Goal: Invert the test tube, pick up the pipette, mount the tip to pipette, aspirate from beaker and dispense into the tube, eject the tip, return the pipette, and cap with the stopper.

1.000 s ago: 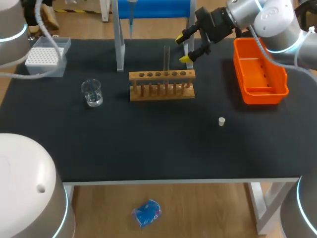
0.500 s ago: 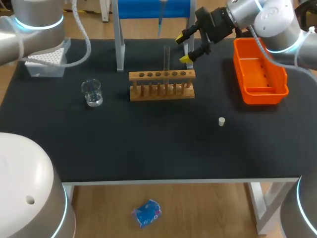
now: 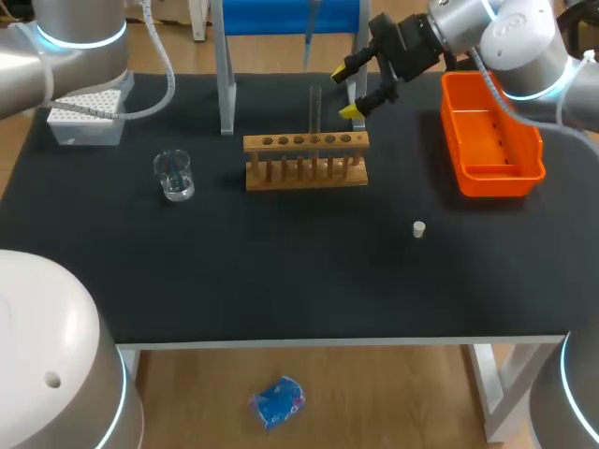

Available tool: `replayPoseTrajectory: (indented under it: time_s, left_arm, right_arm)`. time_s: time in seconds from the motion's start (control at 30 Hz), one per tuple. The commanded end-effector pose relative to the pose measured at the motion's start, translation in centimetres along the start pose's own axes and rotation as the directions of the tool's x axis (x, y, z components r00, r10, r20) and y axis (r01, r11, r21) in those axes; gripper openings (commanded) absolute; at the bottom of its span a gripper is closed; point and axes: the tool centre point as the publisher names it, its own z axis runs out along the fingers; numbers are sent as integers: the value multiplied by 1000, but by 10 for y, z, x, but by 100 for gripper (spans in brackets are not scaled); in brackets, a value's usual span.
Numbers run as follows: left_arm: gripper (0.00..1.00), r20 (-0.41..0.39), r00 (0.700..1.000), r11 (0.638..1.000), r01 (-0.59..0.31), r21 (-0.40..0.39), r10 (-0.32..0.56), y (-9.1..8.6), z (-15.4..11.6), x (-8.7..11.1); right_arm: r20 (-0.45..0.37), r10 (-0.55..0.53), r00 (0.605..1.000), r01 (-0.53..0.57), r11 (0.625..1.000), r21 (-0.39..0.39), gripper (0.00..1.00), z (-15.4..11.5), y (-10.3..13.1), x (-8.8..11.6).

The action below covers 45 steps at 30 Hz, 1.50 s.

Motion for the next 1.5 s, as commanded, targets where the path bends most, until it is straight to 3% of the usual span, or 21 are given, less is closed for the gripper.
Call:
replayPoseTrajectory:
  time_s: [0.03,0.53,1.5]
  left_arm:
    - [0,-3,1000,1000,1,-4,-1,-1,-1,0]
    - [0,-36,993,993,118,28,-117,15,8,-30]
    - [0,-48,984,982,175,68,-172,54,19,-54]
  right_arm:
    - [-4,0,1000,0,1000,3,100,-1,0,-1]
    - [-4,0,1000,0,1000,3,100,-1,0,-1]
    - [-4,0,1000,0,1000,3,100,-1,0,-1]
